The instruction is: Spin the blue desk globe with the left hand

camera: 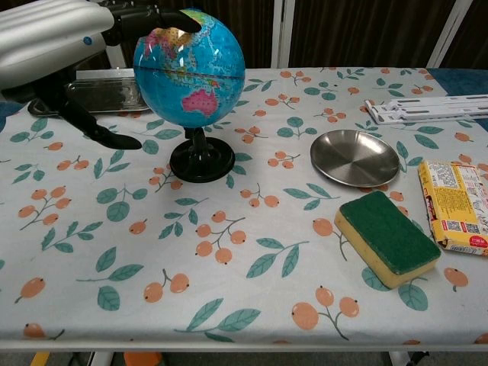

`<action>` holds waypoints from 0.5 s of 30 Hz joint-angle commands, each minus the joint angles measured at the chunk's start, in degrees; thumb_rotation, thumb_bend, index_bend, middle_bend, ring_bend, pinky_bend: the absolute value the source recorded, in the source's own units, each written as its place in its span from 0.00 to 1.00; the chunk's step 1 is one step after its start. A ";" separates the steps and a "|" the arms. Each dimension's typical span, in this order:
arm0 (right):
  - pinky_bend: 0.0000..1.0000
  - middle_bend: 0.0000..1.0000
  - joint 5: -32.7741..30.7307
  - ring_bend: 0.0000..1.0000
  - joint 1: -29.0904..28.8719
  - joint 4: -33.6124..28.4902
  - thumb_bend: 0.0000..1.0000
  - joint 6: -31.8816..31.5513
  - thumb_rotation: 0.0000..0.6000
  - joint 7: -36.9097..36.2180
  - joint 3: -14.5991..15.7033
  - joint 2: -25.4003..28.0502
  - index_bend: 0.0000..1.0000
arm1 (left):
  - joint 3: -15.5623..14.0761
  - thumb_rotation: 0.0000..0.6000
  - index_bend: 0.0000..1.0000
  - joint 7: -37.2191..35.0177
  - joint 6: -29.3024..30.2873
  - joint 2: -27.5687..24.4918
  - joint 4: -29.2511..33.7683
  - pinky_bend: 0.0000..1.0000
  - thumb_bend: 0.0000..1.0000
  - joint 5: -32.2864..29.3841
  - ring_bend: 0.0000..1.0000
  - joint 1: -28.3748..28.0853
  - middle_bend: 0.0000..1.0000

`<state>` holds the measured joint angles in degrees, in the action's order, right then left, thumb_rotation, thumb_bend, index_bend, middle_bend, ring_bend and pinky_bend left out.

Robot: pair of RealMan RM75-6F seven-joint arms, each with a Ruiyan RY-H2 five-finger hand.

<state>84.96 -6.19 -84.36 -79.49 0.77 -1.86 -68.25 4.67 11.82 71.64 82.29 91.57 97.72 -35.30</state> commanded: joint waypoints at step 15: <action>0.00 0.00 -0.20 0.00 -0.10 -0.42 0.30 0.21 1.00 0.67 -0.06 0.05 0.00 | -0.04 1.00 0.09 1.00 3.44 -4.46 0.58 0.09 0.01 -4.89 0.22 4.56 0.06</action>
<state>84.77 -6.29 -84.78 -79.28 1.44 -1.92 -68.20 4.62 13.00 74.79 78.04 92.16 92.90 -30.93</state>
